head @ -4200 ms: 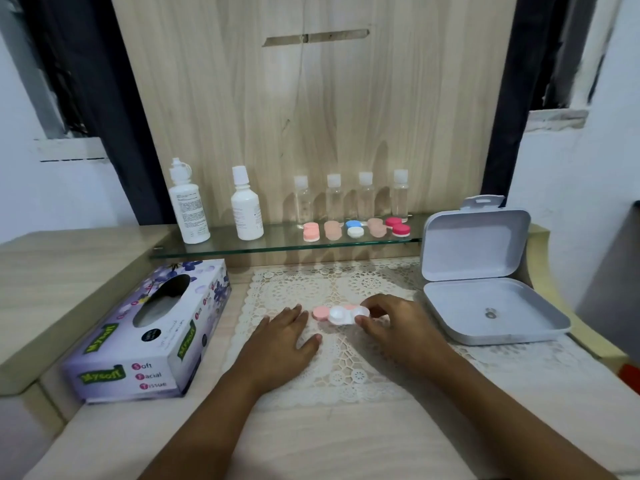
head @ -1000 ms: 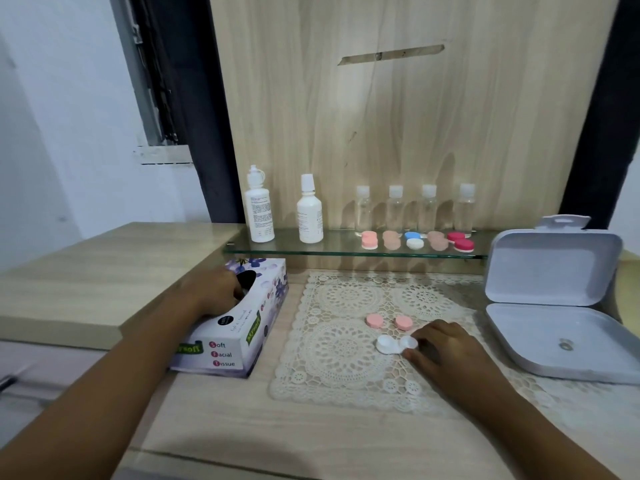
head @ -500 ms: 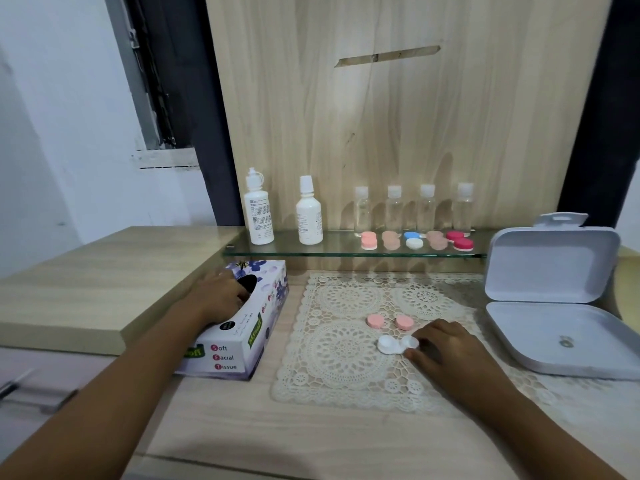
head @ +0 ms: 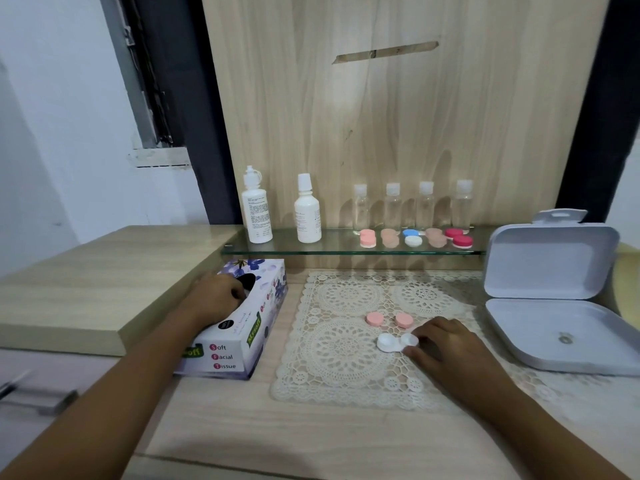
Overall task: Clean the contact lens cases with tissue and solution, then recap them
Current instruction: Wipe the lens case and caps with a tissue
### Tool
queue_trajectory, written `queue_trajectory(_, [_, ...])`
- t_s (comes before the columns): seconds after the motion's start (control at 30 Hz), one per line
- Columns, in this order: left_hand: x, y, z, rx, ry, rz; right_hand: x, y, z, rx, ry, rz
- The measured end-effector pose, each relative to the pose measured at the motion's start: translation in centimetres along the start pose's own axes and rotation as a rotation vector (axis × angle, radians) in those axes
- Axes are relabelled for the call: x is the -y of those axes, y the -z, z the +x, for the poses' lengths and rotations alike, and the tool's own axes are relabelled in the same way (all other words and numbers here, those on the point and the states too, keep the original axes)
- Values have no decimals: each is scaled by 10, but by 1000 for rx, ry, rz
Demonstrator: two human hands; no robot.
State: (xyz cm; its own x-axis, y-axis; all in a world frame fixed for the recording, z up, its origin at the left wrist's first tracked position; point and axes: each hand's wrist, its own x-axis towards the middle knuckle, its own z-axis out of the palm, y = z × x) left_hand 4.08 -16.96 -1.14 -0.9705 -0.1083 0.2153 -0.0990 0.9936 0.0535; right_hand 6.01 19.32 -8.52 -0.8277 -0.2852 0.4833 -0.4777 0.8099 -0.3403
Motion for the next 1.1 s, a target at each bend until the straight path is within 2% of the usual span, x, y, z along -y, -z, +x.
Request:
queue_trajectory(0.13, [-6,3,-8,-161,25,-248,1,1,0,0,2,7])
queue_trajectory(0.3, [-11,8,-13,-323,57,-296,1,1,-1,2,2,8])
queue_trajectory(0.43, [-10,8,-12,-363,133,-421,1,1,0,1,6,6])
queue_trajectory(0.57, [-10,8,-11,-321,219,-628,1,1,0,-5,12,9])
queue_trajectory(0.83, [-10,17,-18,-170,87,-590,0,1,0,-13,7,13])
queue_trajectory(1.0, [-16,27,-13,-404,97,-843,1,1,0,-3,2,12])
queue_trajectory(1.1, [-28,42,-16,-483,9,-934,1,2,0,5,-3,12])
